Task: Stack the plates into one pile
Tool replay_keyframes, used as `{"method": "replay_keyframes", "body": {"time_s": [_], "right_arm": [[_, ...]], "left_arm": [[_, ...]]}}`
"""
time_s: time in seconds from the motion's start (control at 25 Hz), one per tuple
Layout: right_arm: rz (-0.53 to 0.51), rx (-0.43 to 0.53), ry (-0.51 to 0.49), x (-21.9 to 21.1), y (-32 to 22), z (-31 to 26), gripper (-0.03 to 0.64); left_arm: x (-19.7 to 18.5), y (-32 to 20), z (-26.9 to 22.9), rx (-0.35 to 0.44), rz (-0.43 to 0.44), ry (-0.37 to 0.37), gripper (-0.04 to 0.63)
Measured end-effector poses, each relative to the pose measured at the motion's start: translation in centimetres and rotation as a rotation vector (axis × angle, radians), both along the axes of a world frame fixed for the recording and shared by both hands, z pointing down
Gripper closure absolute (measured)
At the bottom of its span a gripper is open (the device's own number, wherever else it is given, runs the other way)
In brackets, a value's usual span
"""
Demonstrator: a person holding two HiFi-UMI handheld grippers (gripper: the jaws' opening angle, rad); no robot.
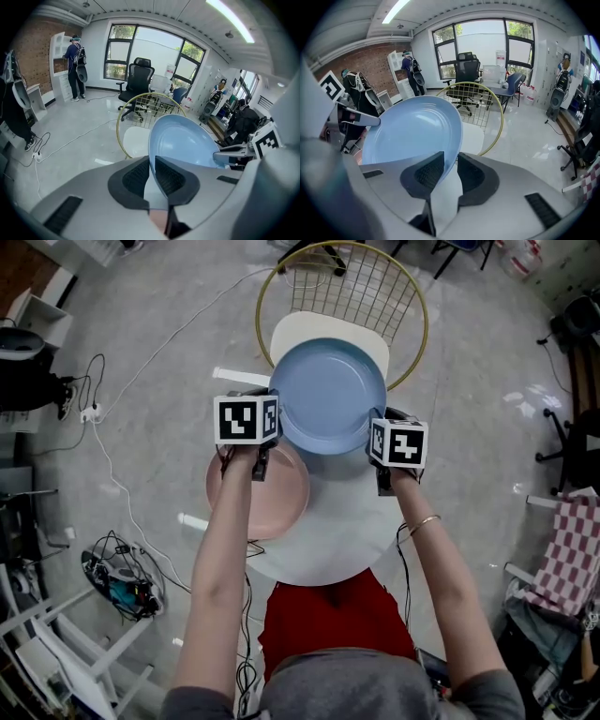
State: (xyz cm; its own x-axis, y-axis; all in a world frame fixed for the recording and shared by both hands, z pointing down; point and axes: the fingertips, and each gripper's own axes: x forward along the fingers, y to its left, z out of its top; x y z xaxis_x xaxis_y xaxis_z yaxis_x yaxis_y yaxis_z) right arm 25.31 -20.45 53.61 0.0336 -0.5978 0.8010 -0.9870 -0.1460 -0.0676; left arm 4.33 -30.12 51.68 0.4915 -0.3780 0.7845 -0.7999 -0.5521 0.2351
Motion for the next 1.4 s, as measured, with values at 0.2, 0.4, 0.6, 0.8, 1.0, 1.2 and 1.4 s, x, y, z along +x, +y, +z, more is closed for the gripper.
{"method": "replay_keyframes", "body": {"time_s": [0.2,0.4,0.6,0.8,1.0,1.2,1.4], "right_arm": [[-0.05,0.014,-0.014,-1.9,0.1,-1.1,0.514],[-0.118,0.027,-0.035,-5.0,0.7,-1.6,0.514],[-0.198,0.03,-0.031,-8.7,1.4,-2.3,0.514],[-0.272,0.027,-0.039,-12.2,2.9,-2.3,0.514],[-0.335,0.019,-0.049,-15.6,4.5,-1.6,0.514],[-0.376,0.007,-0.041,-18.2,6.1,-1.4,0.514],[-0.414,-0.02,-0.033,-20.7,7.9,-0.5,0.514]], "left_arm": [[-2.4,1.2,-1.3,0.008,-0.046,0.008,0.545],[-5.9,3.5,-1.9,0.012,-0.117,0.009,0.545],[-10.2,6.1,-2.3,0.014,-0.203,0.008,0.545],[-14.1,9.1,-2.7,0.013,-0.274,0.008,0.545],[-17.5,12.1,-2.1,0.006,-0.333,0.007,0.545],[-20.2,15.1,-1.4,-0.014,-0.38,0.01,0.545],[-22.7,17.9,0.1,-0.045,-0.419,0.016,0.543]]}}
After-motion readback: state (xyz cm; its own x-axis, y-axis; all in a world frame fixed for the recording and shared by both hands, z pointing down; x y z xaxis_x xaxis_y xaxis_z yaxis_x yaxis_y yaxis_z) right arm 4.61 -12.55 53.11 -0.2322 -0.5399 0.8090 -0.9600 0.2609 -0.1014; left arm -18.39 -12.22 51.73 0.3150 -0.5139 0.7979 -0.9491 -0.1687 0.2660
